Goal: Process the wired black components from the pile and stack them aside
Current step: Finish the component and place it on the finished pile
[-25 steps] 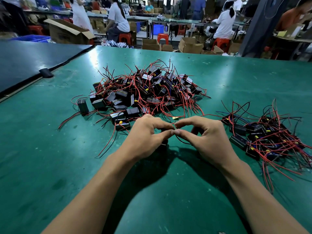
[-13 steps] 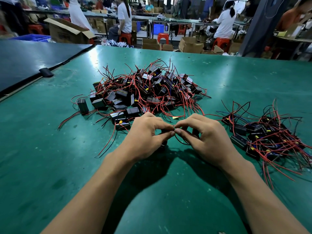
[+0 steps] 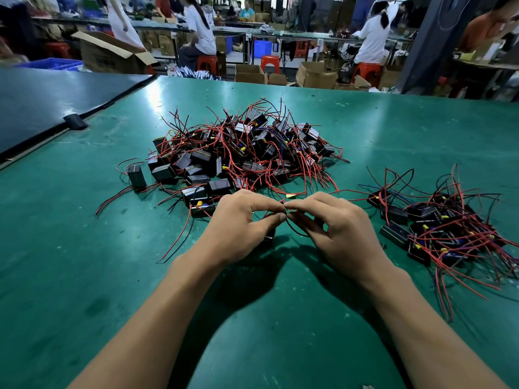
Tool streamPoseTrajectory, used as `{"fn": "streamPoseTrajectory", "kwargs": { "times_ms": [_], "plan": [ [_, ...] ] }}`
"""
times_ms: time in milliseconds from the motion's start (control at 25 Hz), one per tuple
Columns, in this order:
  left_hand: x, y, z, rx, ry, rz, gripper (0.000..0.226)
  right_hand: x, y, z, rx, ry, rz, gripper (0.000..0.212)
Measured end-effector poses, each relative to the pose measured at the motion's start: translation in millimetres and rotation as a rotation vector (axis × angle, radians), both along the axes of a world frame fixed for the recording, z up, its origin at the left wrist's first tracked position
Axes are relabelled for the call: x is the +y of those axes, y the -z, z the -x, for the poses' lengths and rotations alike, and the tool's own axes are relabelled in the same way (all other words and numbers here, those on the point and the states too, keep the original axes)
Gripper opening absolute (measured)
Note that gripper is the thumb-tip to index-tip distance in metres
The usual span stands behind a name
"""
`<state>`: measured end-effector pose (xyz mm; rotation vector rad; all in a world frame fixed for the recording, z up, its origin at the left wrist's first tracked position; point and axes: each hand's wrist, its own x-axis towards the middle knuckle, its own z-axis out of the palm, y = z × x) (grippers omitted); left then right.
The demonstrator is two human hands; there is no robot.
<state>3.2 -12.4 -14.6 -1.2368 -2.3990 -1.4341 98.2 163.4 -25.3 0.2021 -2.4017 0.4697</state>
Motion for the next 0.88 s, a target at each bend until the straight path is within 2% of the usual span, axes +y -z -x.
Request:
{"fn": "streamPoseTrajectory", "kwargs": {
  "times_ms": [160,440,640,880],
  "plan": [
    [1.1,-1.0,-2.1,-0.008,-0.011,0.006,0.015,1.1,2.9,2.4,-0.028,-0.026,0.069,0.021],
    [1.8,0.5,-1.8,0.018,0.024,0.026,0.016,0.1,-0.4,1.7,-0.086,-0.025,0.133,0.012],
    [4.2,1.5,-1.9,0.179,0.056,0.117,0.014,-4.0,-7.5,-0.9,-0.257,0.011,0.269,0.009],
    [7.0,5.2,-5.6,0.354,0.028,0.196,0.016,-6.9,-15.1,2.6,-0.495,0.160,0.569,0.019]
  ]
}}
